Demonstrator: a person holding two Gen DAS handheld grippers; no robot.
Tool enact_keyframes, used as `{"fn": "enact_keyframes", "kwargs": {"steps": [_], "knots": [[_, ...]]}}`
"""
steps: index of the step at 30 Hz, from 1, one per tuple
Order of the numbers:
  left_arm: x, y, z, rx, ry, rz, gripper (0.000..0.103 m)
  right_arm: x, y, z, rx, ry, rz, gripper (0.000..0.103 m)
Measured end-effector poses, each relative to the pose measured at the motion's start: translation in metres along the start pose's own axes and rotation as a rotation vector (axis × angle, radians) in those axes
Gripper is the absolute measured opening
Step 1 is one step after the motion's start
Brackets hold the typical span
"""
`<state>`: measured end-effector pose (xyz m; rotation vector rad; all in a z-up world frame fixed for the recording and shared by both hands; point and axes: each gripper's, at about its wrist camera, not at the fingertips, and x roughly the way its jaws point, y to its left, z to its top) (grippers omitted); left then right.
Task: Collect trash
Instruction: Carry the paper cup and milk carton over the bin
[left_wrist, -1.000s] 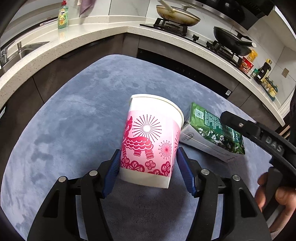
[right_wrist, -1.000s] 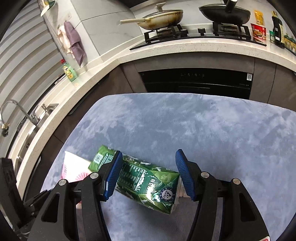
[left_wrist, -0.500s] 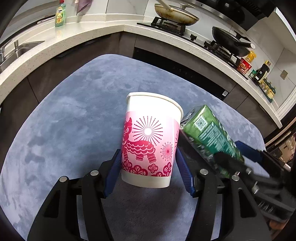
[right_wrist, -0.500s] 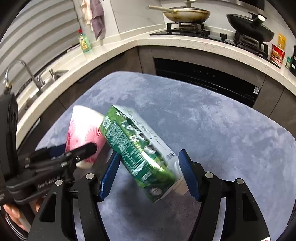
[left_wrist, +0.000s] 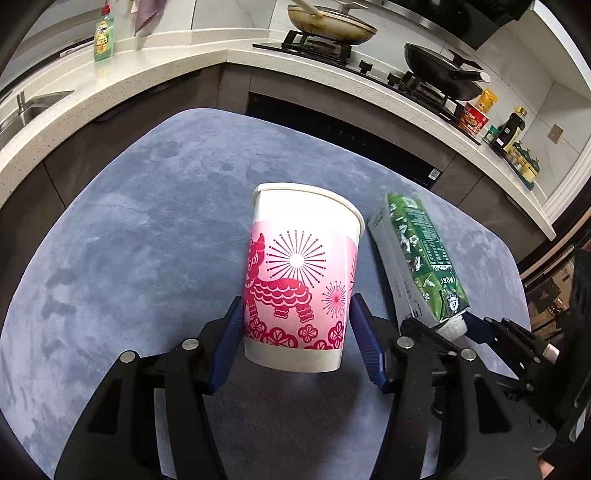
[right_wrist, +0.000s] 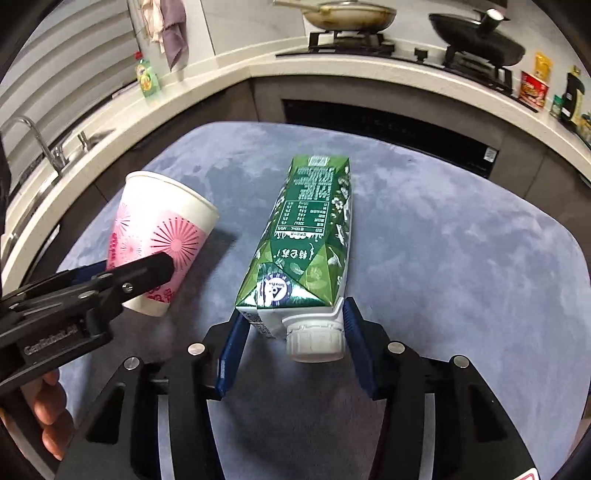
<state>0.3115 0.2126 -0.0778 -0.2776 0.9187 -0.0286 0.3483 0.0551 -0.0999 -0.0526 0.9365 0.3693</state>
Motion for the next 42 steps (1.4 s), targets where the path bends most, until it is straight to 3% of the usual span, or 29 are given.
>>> {"fn": "enact_keyframes", "kwargs": {"steps": [9,23,26,29,34,35,38,42], "knots": [[-0.033,-0.033,-0.018,0.069,-0.017,-0.041,0.054,-0.054,-0.016,-0.030,0.091,-0.066,-0.026,0.048],[-0.068,-0.099,-0.103,0.219,0.078,-0.132,0.055,-0.148,-0.068,-0.177,0.327,-0.044,-0.069,0.048],[-0.070,-0.108,-0.119,0.233,0.102,-0.139,0.055,-0.151,-0.067,-0.190,0.329,-0.038,-0.102,0.051],[-0.073,-0.114,-0.129,0.248,0.112,-0.127,0.055,-0.151,-0.062,-0.192,0.317,-0.057,-0.136,0.063],[-0.082,-0.118,-0.137,0.261,0.103,-0.109,0.055,-0.144,-0.061,-0.190,0.320,-0.071,-0.147,0.065],[-0.083,-0.118,-0.137,0.264,0.100,-0.103,0.055,-0.142,-0.062,-0.190,0.326,-0.073,-0.144,0.065],[-0.087,-0.118,-0.138,0.268,0.094,-0.094,0.055,-0.140,-0.066,-0.188,0.345,-0.073,-0.144,0.048],[-0.094,-0.123,-0.136,0.276,0.080,-0.093,0.055,-0.154,-0.071,-0.190,0.375,-0.108,-0.134,0.047]]}}
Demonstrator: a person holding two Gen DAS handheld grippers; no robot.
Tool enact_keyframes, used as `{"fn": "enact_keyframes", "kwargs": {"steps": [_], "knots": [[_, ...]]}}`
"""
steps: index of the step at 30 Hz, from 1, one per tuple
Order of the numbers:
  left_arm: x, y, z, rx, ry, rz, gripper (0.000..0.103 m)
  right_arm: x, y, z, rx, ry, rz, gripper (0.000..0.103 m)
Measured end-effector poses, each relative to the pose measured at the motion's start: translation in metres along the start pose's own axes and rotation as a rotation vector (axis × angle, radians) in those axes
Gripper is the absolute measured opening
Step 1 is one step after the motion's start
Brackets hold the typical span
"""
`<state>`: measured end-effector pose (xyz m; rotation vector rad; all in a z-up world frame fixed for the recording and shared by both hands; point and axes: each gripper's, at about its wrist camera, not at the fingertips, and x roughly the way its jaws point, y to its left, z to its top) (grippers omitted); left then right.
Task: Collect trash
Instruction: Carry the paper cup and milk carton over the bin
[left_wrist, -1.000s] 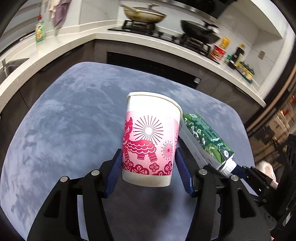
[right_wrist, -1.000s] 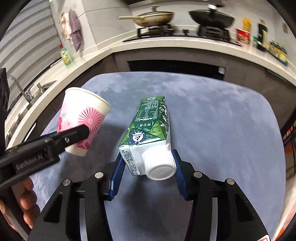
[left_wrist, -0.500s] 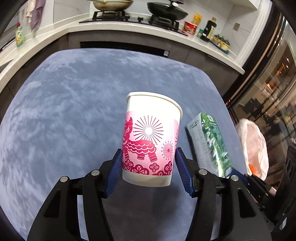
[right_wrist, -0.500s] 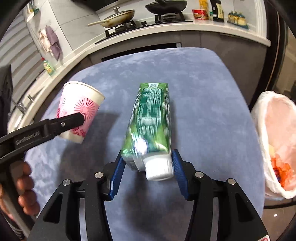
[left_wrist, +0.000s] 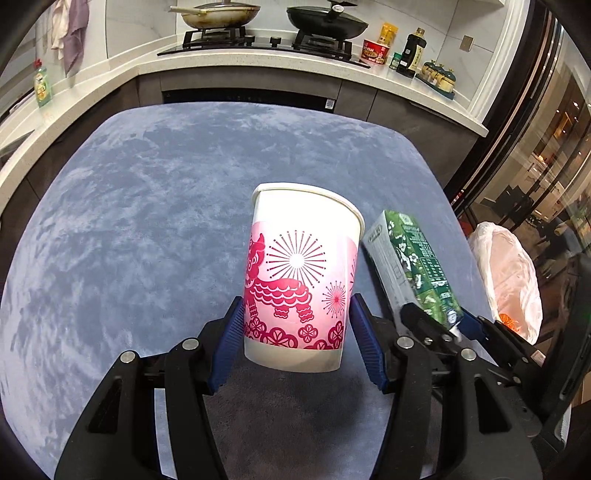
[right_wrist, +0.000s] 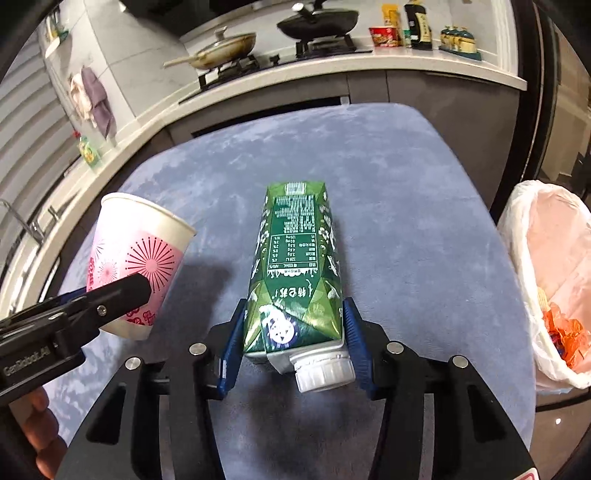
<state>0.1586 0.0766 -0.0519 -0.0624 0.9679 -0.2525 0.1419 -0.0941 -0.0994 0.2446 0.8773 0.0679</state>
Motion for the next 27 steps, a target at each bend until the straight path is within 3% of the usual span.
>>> {"fn": "enact_keyframes", "kwargs": {"steps": [10,19,27], "knots": [[-0.026,-0.048,0.017,0.059,-0.066,-0.055,0.055,-0.074,-0.030,0.013,0.062,-0.162,0.005,0.047],[-0.052,-0.126,0.030,0.158,-0.139,-0.136,0.055,-0.153,-0.086,0.017,0.139,-0.320,-0.039,0.047],[-0.061,-0.193,0.027,0.234,-0.159,-0.200,0.055,-0.197,-0.139,0.011,0.208,-0.397,-0.107,0.047]]}}
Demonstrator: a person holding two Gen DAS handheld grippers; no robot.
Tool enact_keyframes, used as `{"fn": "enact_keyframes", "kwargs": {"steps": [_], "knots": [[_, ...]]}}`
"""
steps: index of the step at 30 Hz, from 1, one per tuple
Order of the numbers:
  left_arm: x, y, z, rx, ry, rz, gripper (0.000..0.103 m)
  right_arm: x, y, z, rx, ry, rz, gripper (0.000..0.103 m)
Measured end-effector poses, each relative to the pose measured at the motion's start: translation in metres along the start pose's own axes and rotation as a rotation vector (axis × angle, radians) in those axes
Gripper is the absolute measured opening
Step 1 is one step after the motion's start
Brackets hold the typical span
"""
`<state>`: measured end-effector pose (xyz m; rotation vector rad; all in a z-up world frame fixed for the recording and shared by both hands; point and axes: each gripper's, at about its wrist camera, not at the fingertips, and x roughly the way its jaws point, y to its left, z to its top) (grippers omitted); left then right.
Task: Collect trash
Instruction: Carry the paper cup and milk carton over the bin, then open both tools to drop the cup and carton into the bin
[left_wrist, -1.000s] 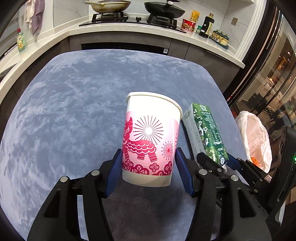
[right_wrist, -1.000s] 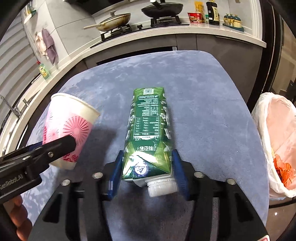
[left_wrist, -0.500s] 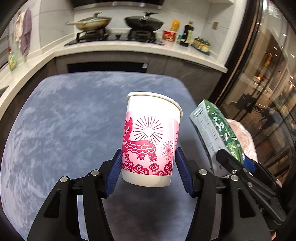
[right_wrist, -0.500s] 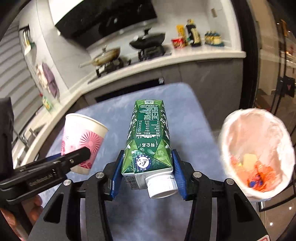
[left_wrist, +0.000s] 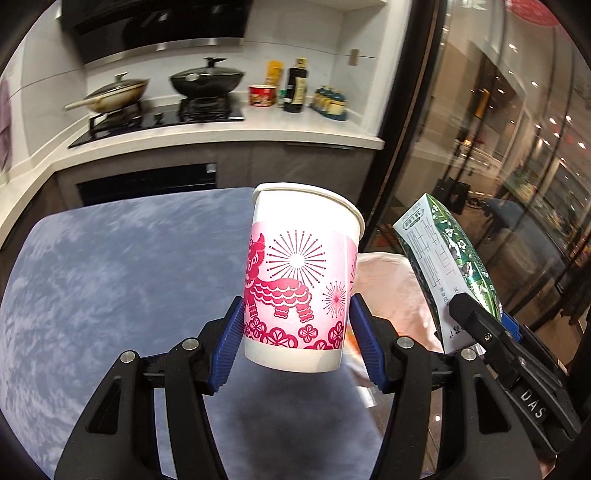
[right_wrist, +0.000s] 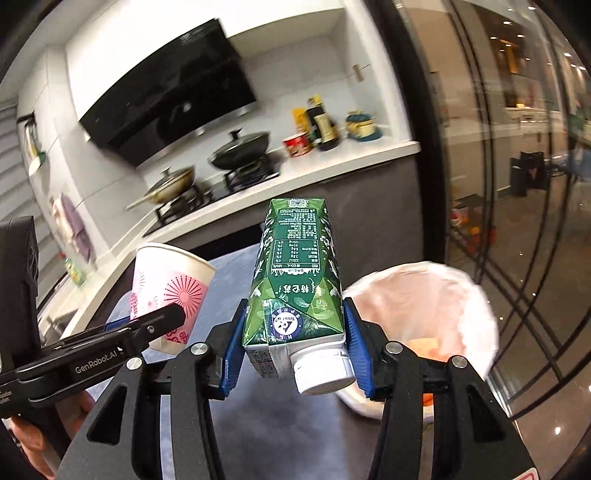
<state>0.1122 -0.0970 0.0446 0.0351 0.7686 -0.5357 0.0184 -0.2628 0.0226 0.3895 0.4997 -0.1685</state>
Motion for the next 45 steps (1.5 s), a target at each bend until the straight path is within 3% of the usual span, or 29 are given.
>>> {"fn": "enact_keyframes", "kwargs": {"steps": [18,45], "knots": [[0.027,-0.096,0.005,0.129,0.022,-0.082,0.055,-0.030,-0.091,0.003,0.102,-0.042,-0.109,0.047],[0.074,-0.118,0.011,0.147,0.099,-0.059,0.055,0.006,-0.119,0.006,0.149,0.010,-0.128,0.047]]}}
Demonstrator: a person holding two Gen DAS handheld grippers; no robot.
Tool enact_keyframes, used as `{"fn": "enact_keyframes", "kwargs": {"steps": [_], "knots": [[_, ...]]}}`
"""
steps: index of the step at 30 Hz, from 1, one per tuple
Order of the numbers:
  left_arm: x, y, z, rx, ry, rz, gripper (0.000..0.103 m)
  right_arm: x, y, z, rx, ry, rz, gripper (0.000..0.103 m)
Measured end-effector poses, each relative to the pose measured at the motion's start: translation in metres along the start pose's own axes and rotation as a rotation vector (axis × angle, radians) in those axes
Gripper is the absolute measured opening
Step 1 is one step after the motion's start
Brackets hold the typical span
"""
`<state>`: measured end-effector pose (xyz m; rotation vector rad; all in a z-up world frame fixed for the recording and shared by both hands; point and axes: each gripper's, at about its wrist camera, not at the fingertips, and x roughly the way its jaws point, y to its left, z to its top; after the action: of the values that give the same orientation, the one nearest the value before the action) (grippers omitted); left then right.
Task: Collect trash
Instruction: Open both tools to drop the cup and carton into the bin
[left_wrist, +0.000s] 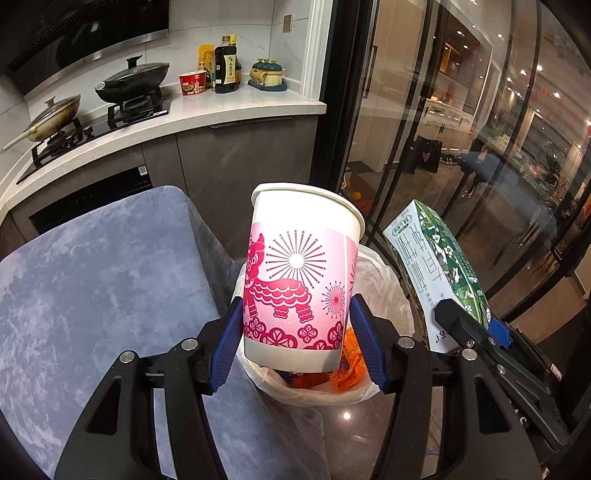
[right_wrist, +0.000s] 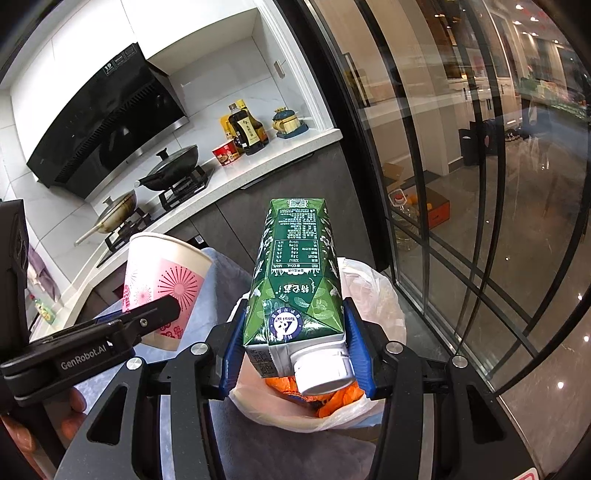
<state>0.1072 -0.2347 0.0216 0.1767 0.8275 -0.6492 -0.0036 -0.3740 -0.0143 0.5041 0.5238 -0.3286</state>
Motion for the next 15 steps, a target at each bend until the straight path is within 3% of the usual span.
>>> {"fn": "enact_keyframes", "kwargs": {"steps": [15], "knots": [[0.013,0.005,0.003,-0.014,0.020,0.019,0.062,0.013,0.005,0.004,-0.003,-0.010,0.003,0.051]]}}
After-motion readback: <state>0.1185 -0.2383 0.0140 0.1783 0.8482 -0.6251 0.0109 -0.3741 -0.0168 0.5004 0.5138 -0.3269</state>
